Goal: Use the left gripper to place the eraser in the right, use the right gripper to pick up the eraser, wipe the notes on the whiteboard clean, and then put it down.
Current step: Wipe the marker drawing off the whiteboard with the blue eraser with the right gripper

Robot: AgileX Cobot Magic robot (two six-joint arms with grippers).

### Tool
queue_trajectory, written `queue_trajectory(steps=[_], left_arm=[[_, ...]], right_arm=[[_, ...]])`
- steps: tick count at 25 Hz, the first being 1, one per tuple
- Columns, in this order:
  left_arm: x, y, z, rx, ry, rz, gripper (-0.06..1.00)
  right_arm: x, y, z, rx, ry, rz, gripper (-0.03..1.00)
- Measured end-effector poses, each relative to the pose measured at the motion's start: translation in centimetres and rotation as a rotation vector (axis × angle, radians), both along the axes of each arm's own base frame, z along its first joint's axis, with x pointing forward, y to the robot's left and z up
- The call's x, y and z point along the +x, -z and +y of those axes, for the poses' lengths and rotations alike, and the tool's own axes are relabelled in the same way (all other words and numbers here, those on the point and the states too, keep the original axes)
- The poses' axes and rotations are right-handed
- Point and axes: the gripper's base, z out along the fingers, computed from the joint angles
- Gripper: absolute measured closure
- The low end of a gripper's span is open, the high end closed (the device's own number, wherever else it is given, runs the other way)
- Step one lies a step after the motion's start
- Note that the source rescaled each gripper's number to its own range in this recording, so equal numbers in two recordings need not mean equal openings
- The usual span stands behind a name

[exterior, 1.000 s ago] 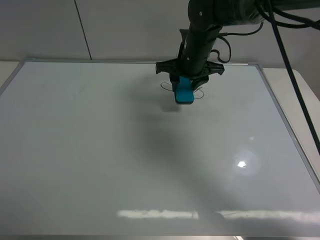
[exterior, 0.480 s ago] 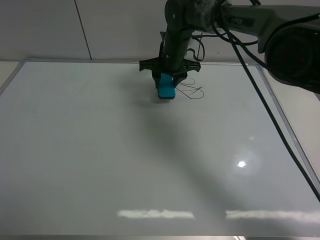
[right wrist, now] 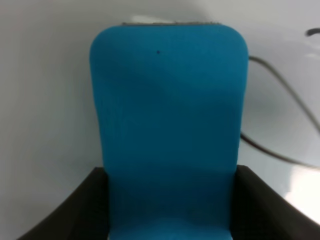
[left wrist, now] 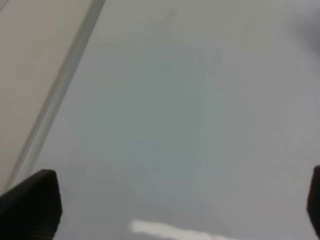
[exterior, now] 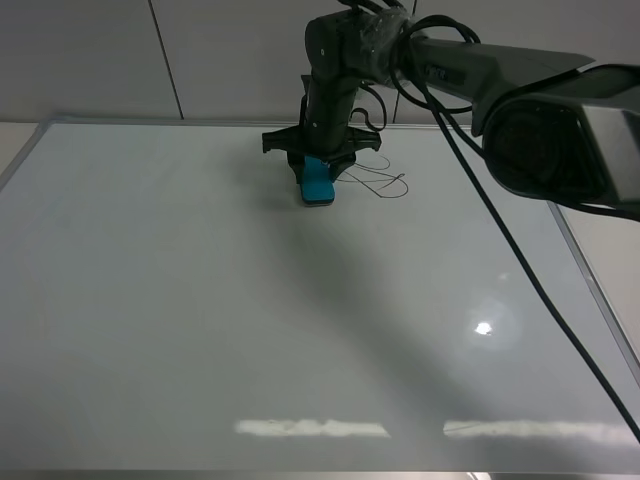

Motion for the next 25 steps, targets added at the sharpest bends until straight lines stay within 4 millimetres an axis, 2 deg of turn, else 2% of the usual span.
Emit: queue_trajectory(steps=[16,20,25], left_arm=[[0.0,0.0,0.0,-0.001,0.000,0.000,-0.06],[0.0,0.0,0.0,-0.001,0.000,0.000,-0.06],[0.0,0.0,0.0,0.000,0.000,0.000,-0.06]], right_arm=[[0.3,1.3,-0.3,-0.032,0.014,0.010,0.94],[0.7,1.3,-1.2,-0.027,0.037,0.039,0.94],[1.6,1.3,-3.7,-0.057,0.051,0.085,0.94]])
